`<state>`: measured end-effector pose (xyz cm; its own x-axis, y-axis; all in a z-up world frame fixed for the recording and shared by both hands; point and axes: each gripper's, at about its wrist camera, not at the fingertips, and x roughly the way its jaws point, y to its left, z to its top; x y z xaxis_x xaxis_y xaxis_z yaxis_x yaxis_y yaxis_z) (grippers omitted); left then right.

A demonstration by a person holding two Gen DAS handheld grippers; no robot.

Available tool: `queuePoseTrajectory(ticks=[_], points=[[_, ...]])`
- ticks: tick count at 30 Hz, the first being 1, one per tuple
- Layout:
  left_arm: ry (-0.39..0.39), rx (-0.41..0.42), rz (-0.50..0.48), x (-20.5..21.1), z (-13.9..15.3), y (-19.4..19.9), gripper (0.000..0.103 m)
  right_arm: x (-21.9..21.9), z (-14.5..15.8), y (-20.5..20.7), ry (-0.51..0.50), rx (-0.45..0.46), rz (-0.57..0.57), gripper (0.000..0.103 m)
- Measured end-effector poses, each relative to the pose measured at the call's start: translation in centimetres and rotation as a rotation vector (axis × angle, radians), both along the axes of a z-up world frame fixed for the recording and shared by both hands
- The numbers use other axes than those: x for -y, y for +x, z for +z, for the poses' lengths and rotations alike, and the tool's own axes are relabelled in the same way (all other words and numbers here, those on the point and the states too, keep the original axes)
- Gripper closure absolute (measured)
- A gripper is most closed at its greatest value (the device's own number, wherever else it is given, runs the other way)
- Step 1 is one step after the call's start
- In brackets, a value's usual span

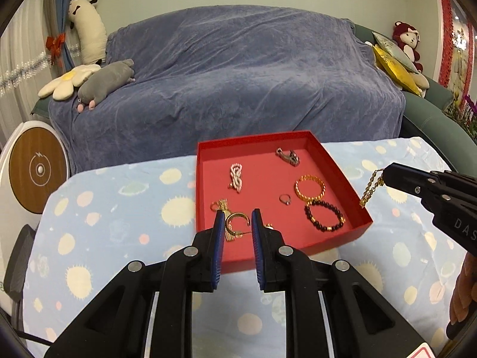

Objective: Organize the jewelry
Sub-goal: 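Carry gold chain with right tool into red box while left tool carries earring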

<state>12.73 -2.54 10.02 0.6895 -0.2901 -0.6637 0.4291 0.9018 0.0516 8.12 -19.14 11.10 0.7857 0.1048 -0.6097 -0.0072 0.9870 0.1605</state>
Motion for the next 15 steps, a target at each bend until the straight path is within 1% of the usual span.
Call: queuePoseTrajectory(ticks=[2,5,8,12,15], points=[[0.017,0.028,0.006,0.5,0.7,1.1,0.088,0.2,0.2,1.4,0.008,-0.001,-0.004,0.100],[0.022,0.022,0.010,1.2,0.7,3.1,0.088,0.2,-0.3,3.5,0.035,-0.017,-0.003,0.100],[0.041,0.004,0.029,2.4,-0.4,5.1,0.087,-0.3,-1.4,5.6,0.043,-0.044,0.003,0.100],[0.065,-0.026,0.047,3.6,-2.6,7.4,0.087,-1.2,-3.8,7.4,0.037,-0.090,0.013,0.100],[0.098,-0.022,0.067,4.3,-4.0,8.6,0.087,-1.4,-5.7,8.2,0.039,-0.117,0.014,0.100]])
